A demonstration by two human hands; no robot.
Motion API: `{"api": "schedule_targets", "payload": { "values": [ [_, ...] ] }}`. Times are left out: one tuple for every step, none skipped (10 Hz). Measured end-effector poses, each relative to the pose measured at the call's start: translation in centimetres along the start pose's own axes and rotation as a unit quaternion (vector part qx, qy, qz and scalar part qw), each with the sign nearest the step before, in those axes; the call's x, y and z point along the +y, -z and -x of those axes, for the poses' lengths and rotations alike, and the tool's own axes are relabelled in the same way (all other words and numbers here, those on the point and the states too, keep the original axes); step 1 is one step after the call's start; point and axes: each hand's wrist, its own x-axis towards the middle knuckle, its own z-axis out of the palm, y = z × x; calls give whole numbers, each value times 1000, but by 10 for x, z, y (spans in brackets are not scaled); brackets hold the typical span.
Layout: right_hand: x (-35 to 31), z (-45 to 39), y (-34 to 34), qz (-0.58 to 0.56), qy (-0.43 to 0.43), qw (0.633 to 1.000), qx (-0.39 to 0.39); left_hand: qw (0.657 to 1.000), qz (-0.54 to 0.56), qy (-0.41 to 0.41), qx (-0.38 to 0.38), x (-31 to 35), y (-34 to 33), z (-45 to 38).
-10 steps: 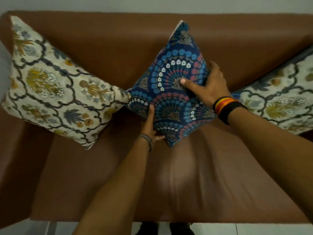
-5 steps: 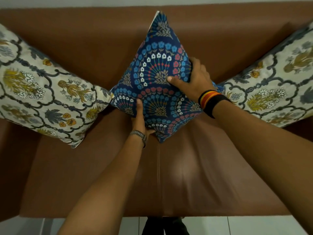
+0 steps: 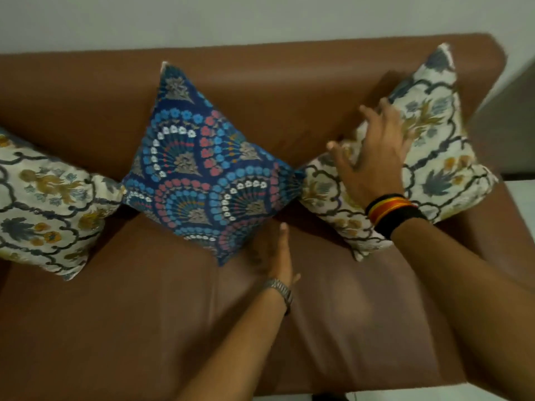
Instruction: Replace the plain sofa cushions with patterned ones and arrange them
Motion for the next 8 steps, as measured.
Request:
{"api": "schedule_targets", "payload": {
  "values": [
    [73, -23, 45, 29, -33, 999, 14, 999, -19, -11, -34, -10, -73, 1],
    [130, -43, 69, -12, -95, 995, -42, 997, -36, -29, -54, -6, -114, -16],
    [155, -54, 75, -85, -119, 983, -109, 996, -23, -63, -58, 2, -135, -26],
    [168, -54, 72, -103, -120, 978, -133, 994, -23, -89, -55, -3, -146, -25],
    [173, -50, 67, -166, -118, 975, -87, 993, -17, -99, -54, -2, -151, -18],
    [189, -51, 53, -155, -118, 976, -94, 994, -25, -88, -62, 1, -150, -14],
    [169, -48, 58, -88, -114, 988, -48, 990, -96, -98, -27, 4, -142, -5],
    [131, -16, 59, -15, -7, 1000, 18, 961, -164, -196, 106, 2, -115, 10]
  ]
}}
